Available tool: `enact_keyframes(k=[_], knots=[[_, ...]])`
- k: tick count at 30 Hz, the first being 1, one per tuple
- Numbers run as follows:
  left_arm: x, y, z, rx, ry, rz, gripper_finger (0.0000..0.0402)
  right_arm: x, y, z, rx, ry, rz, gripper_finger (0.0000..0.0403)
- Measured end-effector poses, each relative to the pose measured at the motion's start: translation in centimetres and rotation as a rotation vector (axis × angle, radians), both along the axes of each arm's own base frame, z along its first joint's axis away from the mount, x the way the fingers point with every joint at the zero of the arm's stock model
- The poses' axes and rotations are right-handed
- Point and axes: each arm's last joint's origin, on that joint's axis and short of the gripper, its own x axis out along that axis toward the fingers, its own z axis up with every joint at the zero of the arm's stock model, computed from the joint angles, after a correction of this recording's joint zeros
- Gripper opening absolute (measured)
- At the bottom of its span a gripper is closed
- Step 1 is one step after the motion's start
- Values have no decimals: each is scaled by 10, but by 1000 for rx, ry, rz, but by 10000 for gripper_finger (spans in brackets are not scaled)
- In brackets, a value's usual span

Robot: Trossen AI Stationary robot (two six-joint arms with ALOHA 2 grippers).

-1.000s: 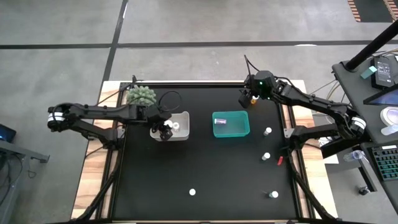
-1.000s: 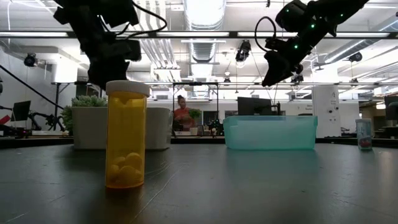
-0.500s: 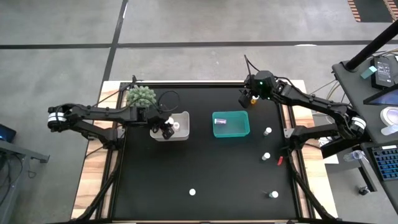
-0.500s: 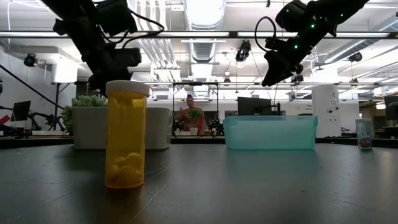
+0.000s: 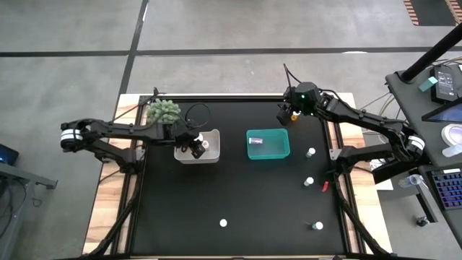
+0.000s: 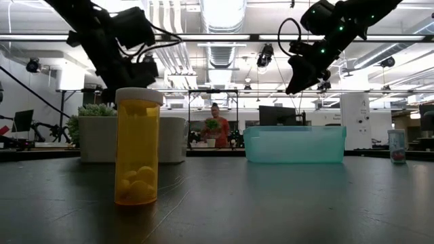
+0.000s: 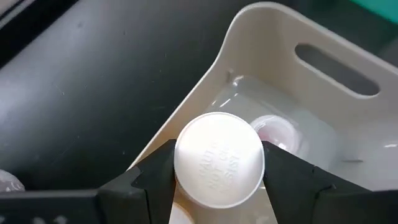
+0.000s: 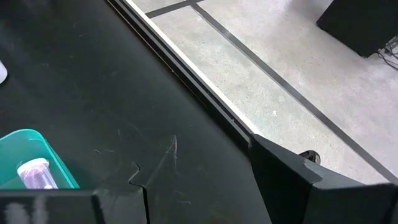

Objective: Pick and place medicine bottles into bin by pill shape (circle, oval)
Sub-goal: Put the top left large orange capsule bottle into the white bin, then put the top small green capsule bottle into the white bin

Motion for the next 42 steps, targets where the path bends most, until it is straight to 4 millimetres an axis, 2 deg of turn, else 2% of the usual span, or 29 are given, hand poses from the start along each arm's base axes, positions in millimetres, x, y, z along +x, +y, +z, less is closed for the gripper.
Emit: enact_keyframes(k=[7,30,35,42], knots=[[6,2,-6,2,11,3,216,0,0,-1,2,3,0,194],[0,0,4,6,-17,-9,230,0,0,-1,4,3,2,194],[3,1,19,38,-32,-47,249,-1,1,-2,22,-3,-11,194],[4,1,49,136,-88,-142,252,-3,2,-5,69,9,-36,194]])
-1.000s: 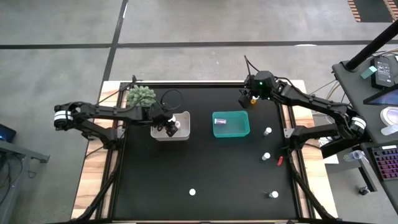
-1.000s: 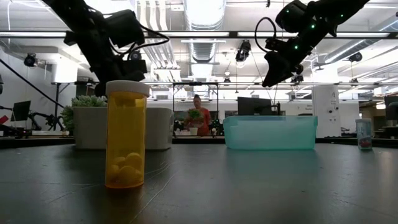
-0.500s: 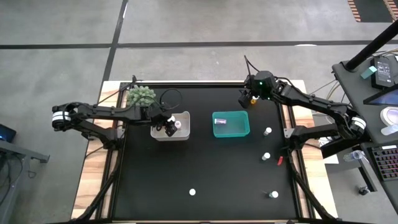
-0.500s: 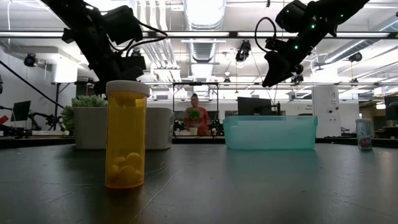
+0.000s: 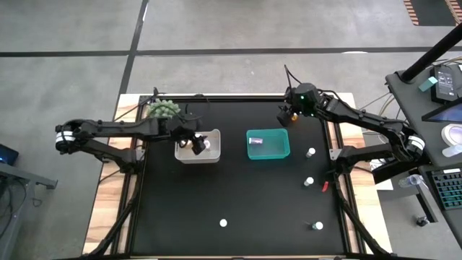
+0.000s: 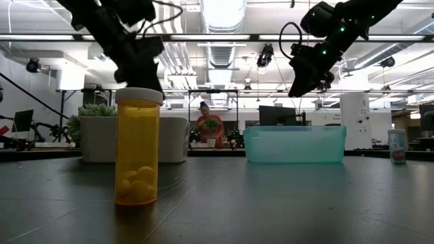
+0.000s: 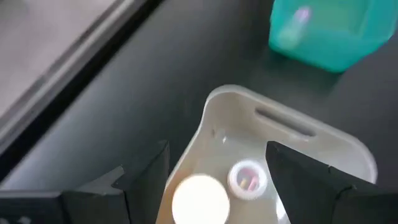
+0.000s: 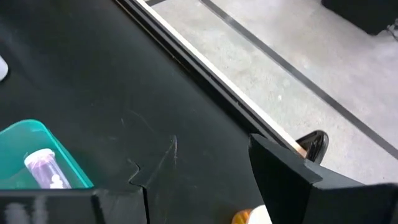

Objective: Pick and place medicine bottles into bin by pill shape (circle, oval)
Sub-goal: Put the top small green capsule bottle into the white bin

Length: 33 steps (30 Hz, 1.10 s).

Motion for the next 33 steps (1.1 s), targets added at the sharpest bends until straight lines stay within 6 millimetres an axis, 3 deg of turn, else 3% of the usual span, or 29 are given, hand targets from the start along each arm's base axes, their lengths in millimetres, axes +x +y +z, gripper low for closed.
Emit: enact_keyframes(k=[15,23,27,33], knots=[[-9,-5,39,98,-187,-168,252,-2,12,-8,115,54,-22,194],[-10,-5,55,253,-251,-273,252,-2,14,-10,131,74,-18,194],[-9,2,62,359,-259,-295,252,-3,10,-6,116,60,-28,194],[-14,25,73,506,-285,-233,252,-8,-7,17,74,-3,-98,194]])
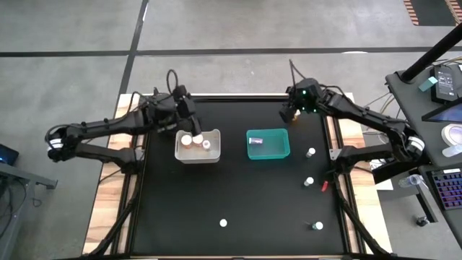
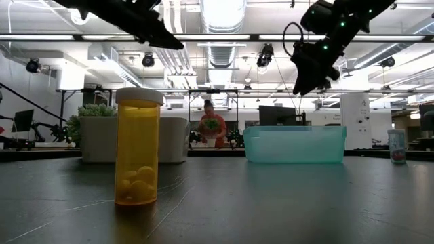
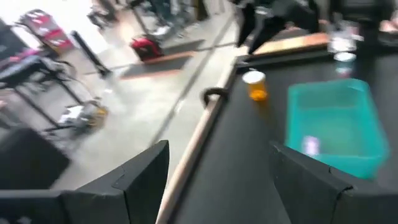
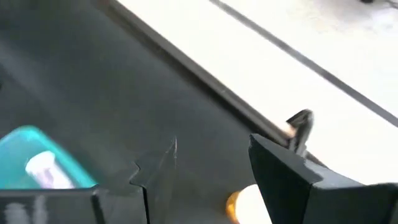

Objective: Pick and place medicine bottles into bin by pill shape (circle, oval)
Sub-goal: Put the top small green capsule bottle into the white bin

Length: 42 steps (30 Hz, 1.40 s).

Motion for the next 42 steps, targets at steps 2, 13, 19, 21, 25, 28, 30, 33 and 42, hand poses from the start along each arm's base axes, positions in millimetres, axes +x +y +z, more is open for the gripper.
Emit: enact_keyframes(k=[2,13,19,21,25,28,30,33,42], knots=[[-2,8,3,19,-30,32,252,-3,-6,6,-3,-24,-39,194],[-9,24,2,26,-41,96,252,-19,-12,3,144,-47,-233,194],[-9,24,2,63,-18,89,252,-25,-1,2,373,-37,-258,194],[-9,24,2,69,-15,96,252,-29,7,3,518,-17,-250,194],[-9,24,2,74,-21,99,252,-35,28,0,766,69,-255,194],[-9,24,2,72,-20,100,252,-36,45,-5,835,159,-304,194],[-9,24,2,71,-20,101,252,-34,54,-8,865,201,-322,194],[-9,24,1,66,-20,102,252,-28,66,-12,882,232,-315,194],[-10,24,-8,55,3,104,252,-27,85,-32,871,337,-355,194]])
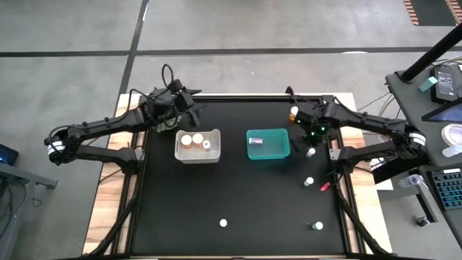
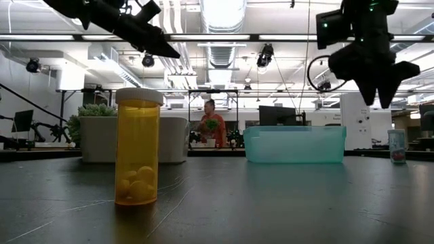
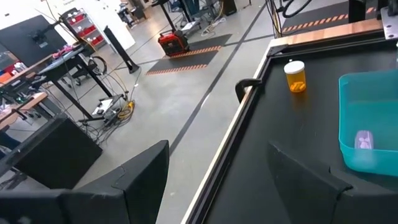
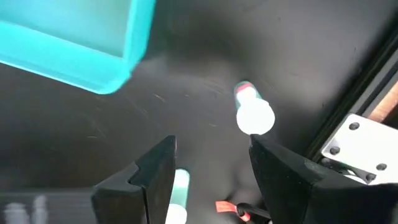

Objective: Pick and place medicine bottles into bin by pill shape (circle, oval)
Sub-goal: Put the top small green capsule bottle into the white bin

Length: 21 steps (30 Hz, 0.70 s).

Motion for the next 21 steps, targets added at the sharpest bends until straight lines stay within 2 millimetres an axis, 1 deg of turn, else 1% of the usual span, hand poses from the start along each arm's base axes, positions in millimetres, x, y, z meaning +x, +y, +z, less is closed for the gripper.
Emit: enact_keyframes(k=[9,15,21], knots=[[0,0,0,3,2,0,252,-10,5,-24,43,86,0,194],[0,0,0,3,2,-1,252,-12,6,-31,46,96,1,194],[0,0,0,5,-1,-1,252,-11,4,-35,5,87,1,194]])
